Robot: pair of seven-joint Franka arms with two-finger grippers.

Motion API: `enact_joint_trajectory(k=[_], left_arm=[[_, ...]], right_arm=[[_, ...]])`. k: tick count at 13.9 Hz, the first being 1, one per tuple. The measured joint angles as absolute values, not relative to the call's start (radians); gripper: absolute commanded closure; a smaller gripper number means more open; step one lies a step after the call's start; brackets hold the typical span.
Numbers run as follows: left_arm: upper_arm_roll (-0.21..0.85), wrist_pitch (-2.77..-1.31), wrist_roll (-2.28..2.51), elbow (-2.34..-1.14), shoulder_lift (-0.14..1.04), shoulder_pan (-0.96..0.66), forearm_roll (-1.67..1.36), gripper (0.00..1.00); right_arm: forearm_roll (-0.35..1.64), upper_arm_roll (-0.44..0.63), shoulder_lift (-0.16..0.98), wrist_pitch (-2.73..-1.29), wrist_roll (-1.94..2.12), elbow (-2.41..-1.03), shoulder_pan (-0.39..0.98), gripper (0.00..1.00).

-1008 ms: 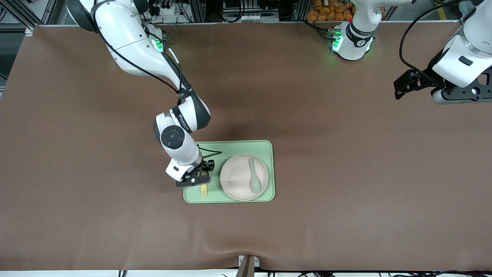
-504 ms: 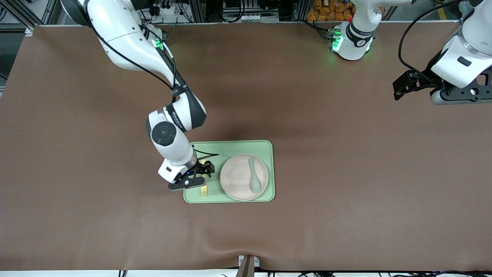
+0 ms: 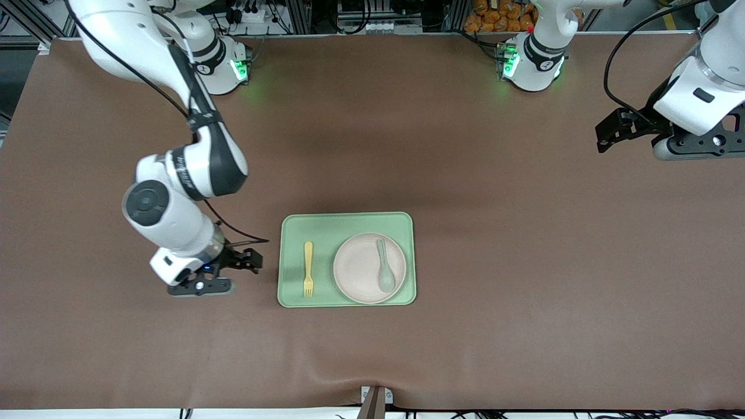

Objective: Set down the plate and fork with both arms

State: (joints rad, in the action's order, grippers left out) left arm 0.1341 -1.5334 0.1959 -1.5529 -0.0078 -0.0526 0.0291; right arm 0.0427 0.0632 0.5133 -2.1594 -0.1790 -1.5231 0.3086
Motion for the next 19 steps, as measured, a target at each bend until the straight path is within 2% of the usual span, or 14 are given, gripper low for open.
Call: enact_joint_trajectory(k=[4,7,14,19], left_arm=[[0.134,-1.533,0.196,-1.555,-0.007,-0.052,0.029,0.00],[0.134,-1.535,0.196,-1.555,-0.006,-0.052,0.029,0.00],[0.133,-1.536,0.196,-1.572,-0.005,-0.050,0.029,0.00],[0.133,-1.537,0.196,-1.577,-0.005,-0.050,0.029,0.00]], right_arm=[[0.041,0.064,0.435,-2.067,-0.096,-1.522,0.229,0.00],[0.041,0.065,0.366,-1.943,-0.028,-1.520,0.165,0.00],[0.041,0.064,0.155,-1.698,0.024,-1.528,0.076,0.00],[0.041,0.064,-0.017,-1.666,0.024,-1.672,0.044,0.00]])
